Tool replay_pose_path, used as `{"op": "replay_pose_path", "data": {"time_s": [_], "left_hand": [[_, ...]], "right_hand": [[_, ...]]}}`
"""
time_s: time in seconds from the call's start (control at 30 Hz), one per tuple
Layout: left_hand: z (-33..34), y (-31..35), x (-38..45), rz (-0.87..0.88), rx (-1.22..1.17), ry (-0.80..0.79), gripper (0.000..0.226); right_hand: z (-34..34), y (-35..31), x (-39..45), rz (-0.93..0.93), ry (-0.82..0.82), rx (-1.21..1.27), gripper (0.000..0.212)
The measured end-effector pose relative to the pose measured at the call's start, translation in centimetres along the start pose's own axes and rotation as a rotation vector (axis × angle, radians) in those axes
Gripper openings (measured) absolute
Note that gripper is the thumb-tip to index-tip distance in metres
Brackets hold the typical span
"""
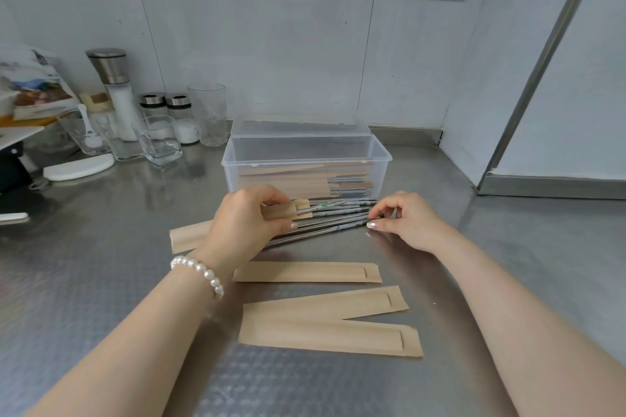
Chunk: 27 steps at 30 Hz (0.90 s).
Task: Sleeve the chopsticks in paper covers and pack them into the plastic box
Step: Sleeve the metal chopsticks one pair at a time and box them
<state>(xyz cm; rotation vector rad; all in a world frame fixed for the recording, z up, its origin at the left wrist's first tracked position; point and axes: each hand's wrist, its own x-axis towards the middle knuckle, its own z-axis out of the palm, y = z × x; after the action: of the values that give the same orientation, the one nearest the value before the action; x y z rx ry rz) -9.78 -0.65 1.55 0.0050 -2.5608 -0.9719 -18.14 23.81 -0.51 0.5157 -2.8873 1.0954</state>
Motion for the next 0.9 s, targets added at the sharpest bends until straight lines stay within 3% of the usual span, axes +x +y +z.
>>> {"op": "replay_pose_path", "data": {"time_s": [0.27,0.43,0.67,0.9], "left_hand": [[0.1,0.1,0.0,0.014,0.006,-0.017,0.027],[0.5,0.1,-0.2,0.053,-0.009,-0.129,0.03],[0.8,-0.1,-0.2,0.098,0.021,-0.147,0.031],[0.8,-0.2,-0.1,0.074,0.02,-0.125,0.031]], "right_hand": [[-0.4,0.1,-0.2,0.025,-0.041,0.038,0.02],[-0.7,-0.2,-0.3,0.017,0.016,0.188,0.023],[-3.2,-0.3,0.2,0.09,0.348,1.215,0.02],[-4.9,1.3,0.3,0.231,0.719,1.345,0.03]]}}
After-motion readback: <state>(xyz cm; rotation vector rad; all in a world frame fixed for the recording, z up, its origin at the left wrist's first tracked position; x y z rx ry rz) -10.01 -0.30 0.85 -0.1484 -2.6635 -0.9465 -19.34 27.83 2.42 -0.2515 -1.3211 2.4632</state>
